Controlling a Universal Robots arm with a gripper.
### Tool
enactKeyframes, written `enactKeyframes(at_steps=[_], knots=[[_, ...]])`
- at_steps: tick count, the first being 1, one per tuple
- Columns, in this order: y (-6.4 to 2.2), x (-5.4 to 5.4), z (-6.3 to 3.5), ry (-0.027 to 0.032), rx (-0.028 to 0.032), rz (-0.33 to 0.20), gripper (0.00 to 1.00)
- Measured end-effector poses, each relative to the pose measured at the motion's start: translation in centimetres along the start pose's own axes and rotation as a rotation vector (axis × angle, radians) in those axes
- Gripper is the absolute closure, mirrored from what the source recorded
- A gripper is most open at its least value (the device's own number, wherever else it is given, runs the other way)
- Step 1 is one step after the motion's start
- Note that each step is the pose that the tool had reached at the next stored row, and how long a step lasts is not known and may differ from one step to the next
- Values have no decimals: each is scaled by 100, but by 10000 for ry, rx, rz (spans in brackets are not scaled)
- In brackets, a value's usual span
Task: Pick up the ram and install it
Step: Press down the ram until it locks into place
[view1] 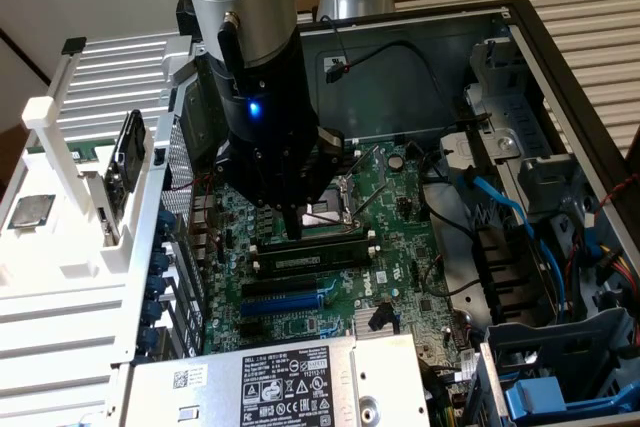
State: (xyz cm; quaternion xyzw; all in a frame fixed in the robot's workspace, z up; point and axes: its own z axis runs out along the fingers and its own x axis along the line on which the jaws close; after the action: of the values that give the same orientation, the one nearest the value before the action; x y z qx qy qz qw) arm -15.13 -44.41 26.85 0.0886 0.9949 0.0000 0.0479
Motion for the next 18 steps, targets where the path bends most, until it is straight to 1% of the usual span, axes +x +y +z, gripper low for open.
enactKeyframes(at_steps=[8,11,13,14,15,16,18], knots=[[1,-5,0,0,0,0,89],[5,-27,2,1,0,-1,89],[13,-69,7,0,-1,-1,89],[24,-135,13,0,0,0,89],[30,-167,16,0,1,0,89],[42,-232,23,0,-1,0,89],[52,-291,28,0,0,-1,89]])
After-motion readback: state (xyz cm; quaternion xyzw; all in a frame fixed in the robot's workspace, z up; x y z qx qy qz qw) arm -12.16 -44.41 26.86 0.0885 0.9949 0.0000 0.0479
